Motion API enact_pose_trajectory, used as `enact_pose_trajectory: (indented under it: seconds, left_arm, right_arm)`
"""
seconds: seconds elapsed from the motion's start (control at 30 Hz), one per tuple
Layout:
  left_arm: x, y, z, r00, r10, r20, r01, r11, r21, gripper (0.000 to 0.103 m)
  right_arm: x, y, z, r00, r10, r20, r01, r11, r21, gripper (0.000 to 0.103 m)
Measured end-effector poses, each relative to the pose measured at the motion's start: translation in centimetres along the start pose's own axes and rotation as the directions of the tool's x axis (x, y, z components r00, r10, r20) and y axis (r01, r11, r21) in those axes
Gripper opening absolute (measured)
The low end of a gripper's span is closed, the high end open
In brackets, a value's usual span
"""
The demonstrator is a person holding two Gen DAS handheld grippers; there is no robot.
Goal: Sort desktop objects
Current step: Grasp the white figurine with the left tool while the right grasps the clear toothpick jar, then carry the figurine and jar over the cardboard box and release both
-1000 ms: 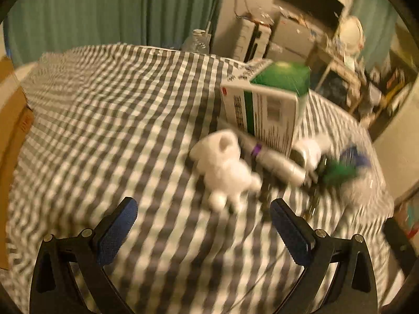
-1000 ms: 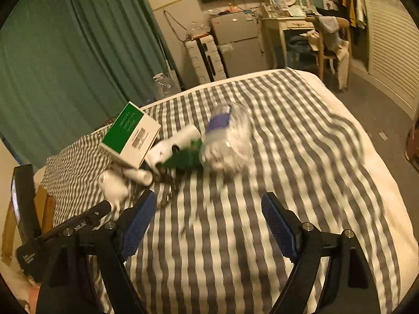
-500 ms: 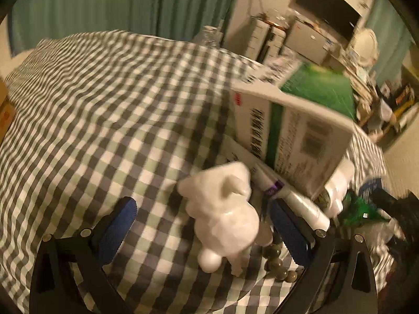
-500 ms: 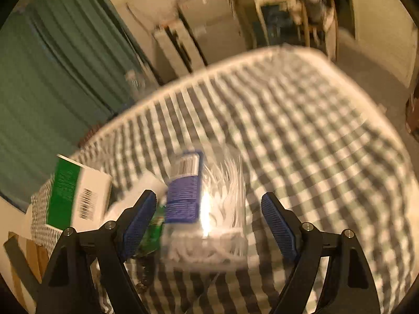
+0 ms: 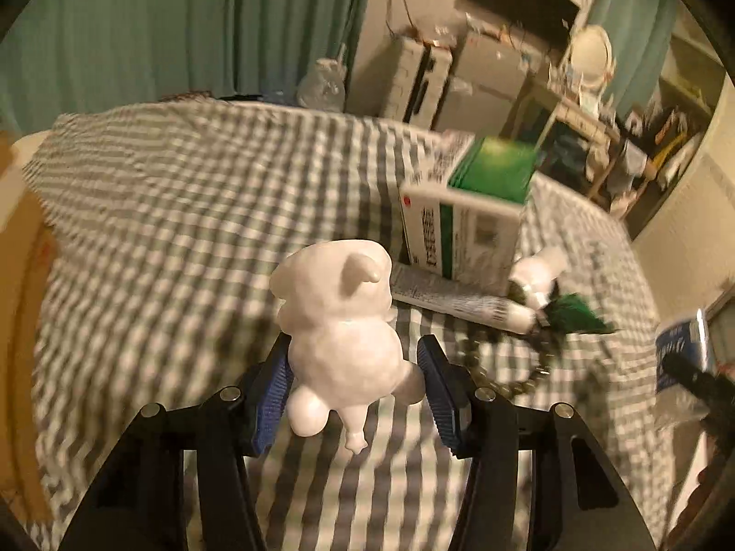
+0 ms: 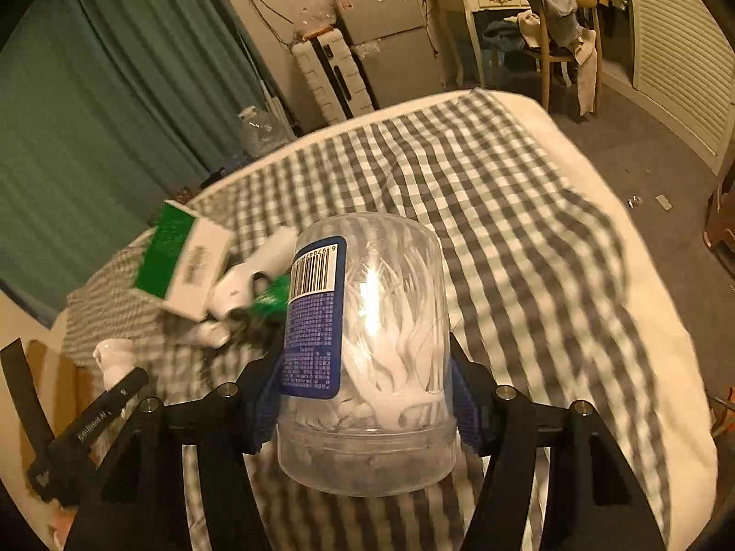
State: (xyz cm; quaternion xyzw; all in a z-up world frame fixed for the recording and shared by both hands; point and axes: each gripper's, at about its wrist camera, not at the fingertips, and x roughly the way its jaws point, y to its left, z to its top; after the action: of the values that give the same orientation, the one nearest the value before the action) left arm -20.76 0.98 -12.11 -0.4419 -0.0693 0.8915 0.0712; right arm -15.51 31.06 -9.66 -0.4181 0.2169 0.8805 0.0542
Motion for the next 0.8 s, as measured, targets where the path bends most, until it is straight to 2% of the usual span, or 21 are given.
enact_pose_trajectory:
  seconds: [0.13, 0.27, 0.33, 0.43, 0.5, 0.57, 0.63, 0.73, 0.8]
  left_arm:
    - [-4.9, 1.1, -2.0, 0.996, 0.086, 0.001, -0.085, 0.995, -0.049, 0.055]
    - [-8.6, 2.0, -5.3, 0.993, 0.113, 0.012, -0.111, 0.987, -0.118, 0.055]
    - [-9.7, 2.6, -4.9, 0.993, 0.119, -0.009, -0.119, 0.983, -0.137, 0.055]
    - [-13.4, 4.3, -3.9, 0.991, 0.128, 0.049, -0.119, 0.980, -0.160, 0.055]
    - [-16.5, 5.7, -3.2, 0.975, 0.204, 0.091, -0.187, 0.968, -0.169, 0.055]
    - [-18.3, 7.2, -2.6, 0.970, 0.208, 0.122, -0.183, 0.964, -0.191, 0.055]
    - [-19.9, 9.2, -1.4, 0.959, 0.240, 0.153, -0.204, 0.954, -0.219, 0.055]
    - [-21.5, 13.1, -0.2, 0.934, 0.302, 0.191, -0.245, 0.930, -0.273, 0.055]
    - [-22.0, 16.4, 0.1, 0.922, 0.337, 0.189, -0.263, 0.906, -0.333, 0.055]
  right_arm:
    - [-3.9, 2.3, -1.7, 1.000, 0.004, 0.004, -0.004, 0.999, -0.035, 0.061]
    - [-5.9, 6.9, -5.7, 0.998, 0.051, -0.042, -0.054, 0.996, -0.072, 0.061]
    - [-6.7, 9.3, -7.5, 0.996, 0.064, -0.066, -0.072, 0.991, -0.116, 0.061]
    - [-8.2, 13.9, -9.0, 0.990, 0.116, -0.078, -0.129, 0.973, -0.193, 0.061]
    - [-9.6, 17.4, -9.0, 0.984, 0.164, -0.072, -0.177, 0.953, -0.248, 0.061]
    - [-10.9, 21.3, -8.5, 0.976, 0.206, -0.067, -0.216, 0.927, -0.306, 0.061]
    - [-11.3, 24.3, -7.7, 0.966, 0.249, -0.073, -0.259, 0.904, -0.341, 0.061]
    - [-11.2, 29.3, -7.3, 0.937, 0.333, -0.107, -0.349, 0.858, -0.377, 0.061]
    - [-10.1, 33.0, -7.3, 0.917, 0.372, -0.143, -0.398, 0.830, -0.391, 0.061]
